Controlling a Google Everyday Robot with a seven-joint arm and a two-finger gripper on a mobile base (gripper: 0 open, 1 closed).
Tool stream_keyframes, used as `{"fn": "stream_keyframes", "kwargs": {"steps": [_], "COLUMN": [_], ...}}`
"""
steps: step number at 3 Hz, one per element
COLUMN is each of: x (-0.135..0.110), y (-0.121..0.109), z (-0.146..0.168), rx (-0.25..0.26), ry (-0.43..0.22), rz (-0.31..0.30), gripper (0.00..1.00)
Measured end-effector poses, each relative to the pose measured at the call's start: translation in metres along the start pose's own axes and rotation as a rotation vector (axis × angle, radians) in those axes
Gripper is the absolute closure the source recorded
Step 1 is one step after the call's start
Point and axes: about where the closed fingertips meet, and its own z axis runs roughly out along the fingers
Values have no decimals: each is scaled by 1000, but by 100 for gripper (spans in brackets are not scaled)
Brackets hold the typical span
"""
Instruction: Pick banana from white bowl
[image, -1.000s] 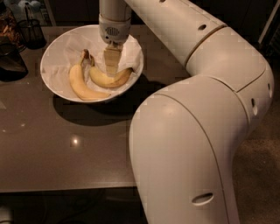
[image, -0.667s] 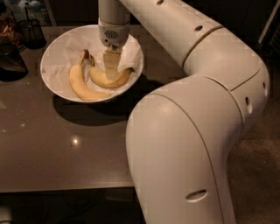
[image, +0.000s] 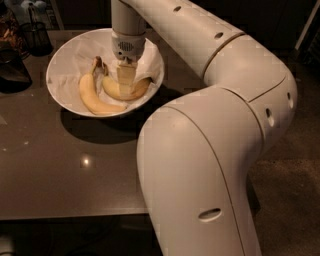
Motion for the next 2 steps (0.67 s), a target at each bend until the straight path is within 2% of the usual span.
{"fn": "stream_keyframes", "kwargs": {"steps": [2], "x": [2], "y": [-4], "z": [20], "rx": [-32], "ry": [28], "rz": [1], "gripper": [44]}}
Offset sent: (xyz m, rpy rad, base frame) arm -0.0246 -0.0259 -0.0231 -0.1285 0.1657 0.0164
